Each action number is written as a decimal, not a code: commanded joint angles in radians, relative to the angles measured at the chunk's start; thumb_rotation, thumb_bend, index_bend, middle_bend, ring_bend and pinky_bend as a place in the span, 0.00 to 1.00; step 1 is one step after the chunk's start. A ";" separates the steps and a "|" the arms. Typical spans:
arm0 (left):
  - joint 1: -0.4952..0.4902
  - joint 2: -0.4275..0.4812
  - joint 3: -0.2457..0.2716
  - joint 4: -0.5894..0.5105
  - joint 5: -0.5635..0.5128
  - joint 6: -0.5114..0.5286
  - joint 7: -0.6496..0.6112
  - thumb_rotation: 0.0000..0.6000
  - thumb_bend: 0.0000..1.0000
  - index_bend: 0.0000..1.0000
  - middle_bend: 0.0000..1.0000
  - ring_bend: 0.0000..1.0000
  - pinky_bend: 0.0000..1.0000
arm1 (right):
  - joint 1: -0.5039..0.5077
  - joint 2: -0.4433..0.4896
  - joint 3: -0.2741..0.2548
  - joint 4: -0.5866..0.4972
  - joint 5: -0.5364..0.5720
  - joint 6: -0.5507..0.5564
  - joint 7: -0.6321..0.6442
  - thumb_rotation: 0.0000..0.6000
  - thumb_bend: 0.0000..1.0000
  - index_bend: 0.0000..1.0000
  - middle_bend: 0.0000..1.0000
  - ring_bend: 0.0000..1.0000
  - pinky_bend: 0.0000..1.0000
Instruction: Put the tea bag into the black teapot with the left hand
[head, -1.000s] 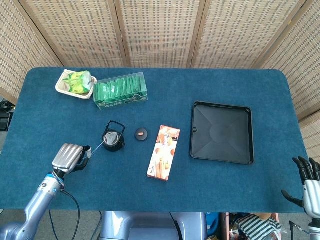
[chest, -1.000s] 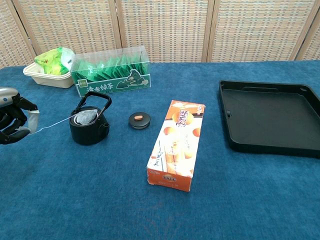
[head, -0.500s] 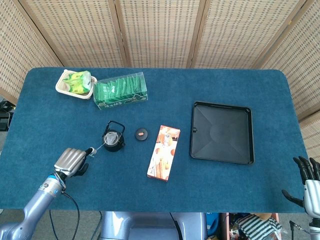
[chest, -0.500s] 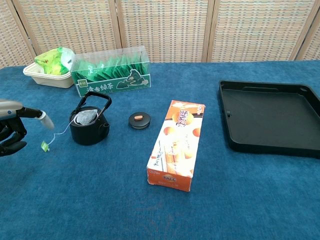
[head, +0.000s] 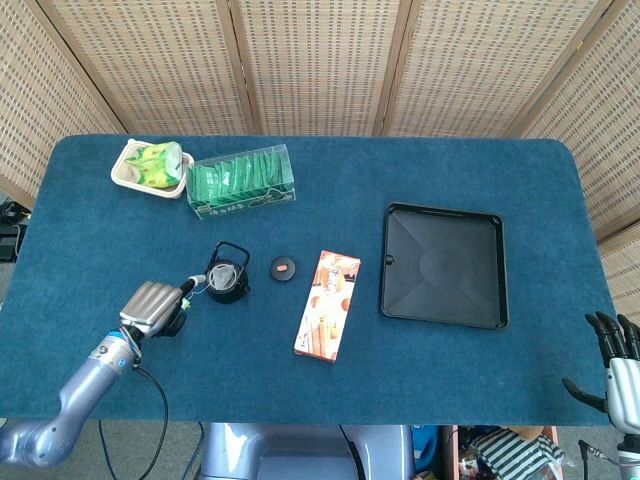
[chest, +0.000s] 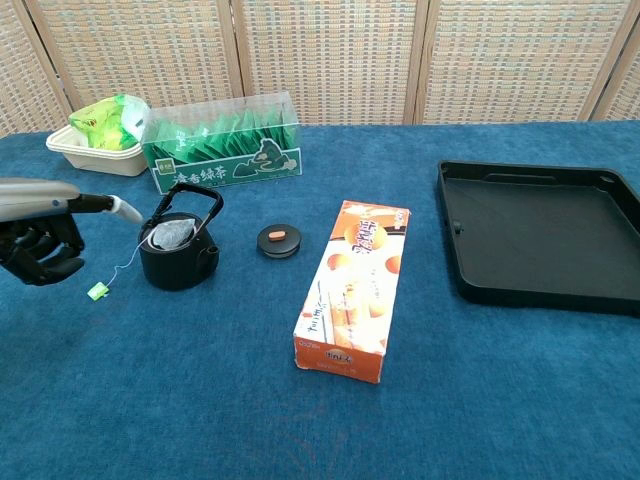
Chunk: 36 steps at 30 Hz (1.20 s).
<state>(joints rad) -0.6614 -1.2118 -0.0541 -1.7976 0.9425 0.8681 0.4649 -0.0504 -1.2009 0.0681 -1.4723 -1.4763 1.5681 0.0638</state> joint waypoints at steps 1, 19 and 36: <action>-0.027 -0.012 -0.001 0.014 -0.030 -0.027 0.011 1.00 0.60 0.10 0.77 0.74 0.69 | -0.001 0.001 0.000 0.000 0.001 0.001 0.000 1.00 0.02 0.16 0.20 0.01 0.12; -0.174 -0.062 0.036 0.060 -0.236 -0.107 0.074 1.00 0.61 0.10 0.77 0.74 0.69 | -0.011 0.001 -0.002 0.000 0.009 0.006 0.002 1.00 0.02 0.16 0.20 0.01 0.12; -0.151 -0.042 0.038 0.009 -0.171 0.009 -0.018 1.00 0.61 0.10 0.75 0.72 0.69 | -0.008 0.000 0.001 0.002 0.006 0.004 0.004 1.00 0.02 0.16 0.20 0.01 0.12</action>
<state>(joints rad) -0.8334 -1.2587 -0.0089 -1.7762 0.7400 0.8485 0.4729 -0.0583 -1.2014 0.0688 -1.4706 -1.4706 1.5719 0.0675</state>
